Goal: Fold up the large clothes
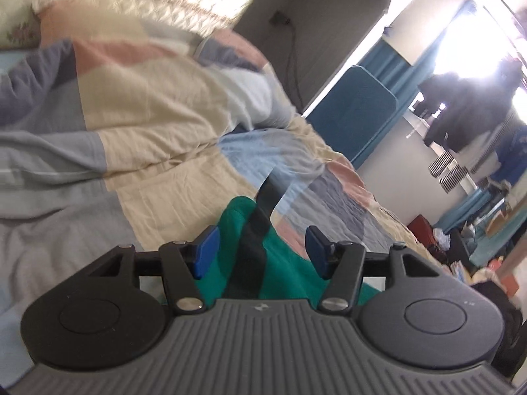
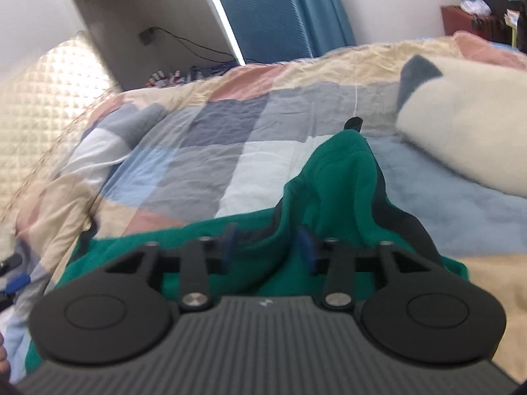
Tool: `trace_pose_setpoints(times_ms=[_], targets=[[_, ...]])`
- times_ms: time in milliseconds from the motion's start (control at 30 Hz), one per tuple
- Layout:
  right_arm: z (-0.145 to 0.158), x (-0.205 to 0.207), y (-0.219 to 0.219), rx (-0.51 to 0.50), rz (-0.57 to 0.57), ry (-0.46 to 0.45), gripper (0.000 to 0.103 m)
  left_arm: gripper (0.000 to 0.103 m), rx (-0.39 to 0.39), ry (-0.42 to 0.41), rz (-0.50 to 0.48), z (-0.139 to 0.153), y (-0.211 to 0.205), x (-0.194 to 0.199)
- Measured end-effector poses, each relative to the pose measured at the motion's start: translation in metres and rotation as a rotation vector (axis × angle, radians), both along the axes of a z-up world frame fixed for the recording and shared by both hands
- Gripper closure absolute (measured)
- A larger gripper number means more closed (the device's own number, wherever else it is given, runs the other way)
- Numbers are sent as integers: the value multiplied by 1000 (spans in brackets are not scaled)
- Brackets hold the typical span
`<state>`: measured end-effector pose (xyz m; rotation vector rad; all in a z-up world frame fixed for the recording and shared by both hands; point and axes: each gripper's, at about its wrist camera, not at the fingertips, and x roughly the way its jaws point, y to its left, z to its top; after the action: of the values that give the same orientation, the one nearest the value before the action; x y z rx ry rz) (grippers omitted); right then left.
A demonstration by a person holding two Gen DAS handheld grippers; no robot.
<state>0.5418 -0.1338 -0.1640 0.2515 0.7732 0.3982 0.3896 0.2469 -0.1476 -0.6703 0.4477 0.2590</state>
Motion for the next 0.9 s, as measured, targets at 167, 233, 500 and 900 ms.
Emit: trace_pose_setpoints(times_ms=[167, 233, 500, 900], targets=[[21, -39, -15, 33, -10, -15, 34, 39, 84, -23, -62, 19, -35, -33], [27, -54, -18, 43, -14, -23, 27, 39, 117, -23, -85, 22, -50, -46], [35, -103, -5, 17, 23, -52, 27, 39, 213, -22, -208, 7, -92, -71], [9, -113, 30, -92, 76, -68, 28, 39, 268, 124, -182, -36, -81, -35]])
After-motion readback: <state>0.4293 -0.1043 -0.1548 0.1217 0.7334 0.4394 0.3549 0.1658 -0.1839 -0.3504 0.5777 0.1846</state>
